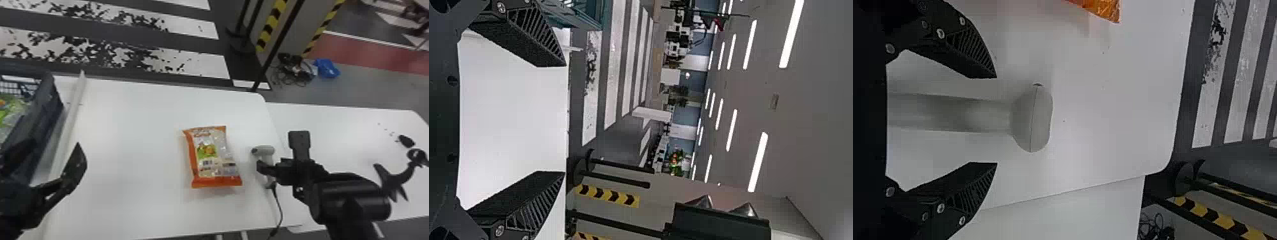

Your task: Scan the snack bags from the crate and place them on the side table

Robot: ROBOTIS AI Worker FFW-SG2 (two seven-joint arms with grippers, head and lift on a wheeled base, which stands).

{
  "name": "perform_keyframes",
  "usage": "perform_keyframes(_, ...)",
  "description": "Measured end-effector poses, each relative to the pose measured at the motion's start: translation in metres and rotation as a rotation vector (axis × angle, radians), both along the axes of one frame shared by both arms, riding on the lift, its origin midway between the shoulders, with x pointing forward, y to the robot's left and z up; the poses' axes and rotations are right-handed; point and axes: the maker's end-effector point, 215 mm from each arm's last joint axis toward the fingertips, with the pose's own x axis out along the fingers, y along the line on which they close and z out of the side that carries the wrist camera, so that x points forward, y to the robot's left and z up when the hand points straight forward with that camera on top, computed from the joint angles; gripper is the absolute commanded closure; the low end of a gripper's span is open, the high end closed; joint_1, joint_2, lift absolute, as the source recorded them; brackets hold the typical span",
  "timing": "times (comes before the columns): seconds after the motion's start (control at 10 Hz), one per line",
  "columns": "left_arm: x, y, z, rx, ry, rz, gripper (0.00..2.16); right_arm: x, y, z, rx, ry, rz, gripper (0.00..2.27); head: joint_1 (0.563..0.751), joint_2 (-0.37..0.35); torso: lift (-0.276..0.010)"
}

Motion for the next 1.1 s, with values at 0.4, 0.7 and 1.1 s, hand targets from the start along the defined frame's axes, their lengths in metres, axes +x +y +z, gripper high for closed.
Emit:
perform_keyframes(0.4, -0.001, -0.001, 0.003, 0.000, -0.005, -0.003, 0.10, -0.020, 0.044, 0.039, 0.203, -0.066, 0.055, 0.13, 0.695, -0.259, -0.050)
perform_keyframes(0.7, -0.002, -0.001, 0.005, 0.003, -0.006, -0.006, 0.10, -0.027, 0.086, 0.041, 0.312, -0.043, 0.135, 0.14, 0.695, -0.200, -0.050)
perform_keyframes(1.1, -0.005, -0.002, 0.004, 0.004, -0.003, -0.009, 0.10, -0.024, 0.115, 0.021, 0.302, 0.007, 0.190, 0.15, 0.695, -0.160, -0.050)
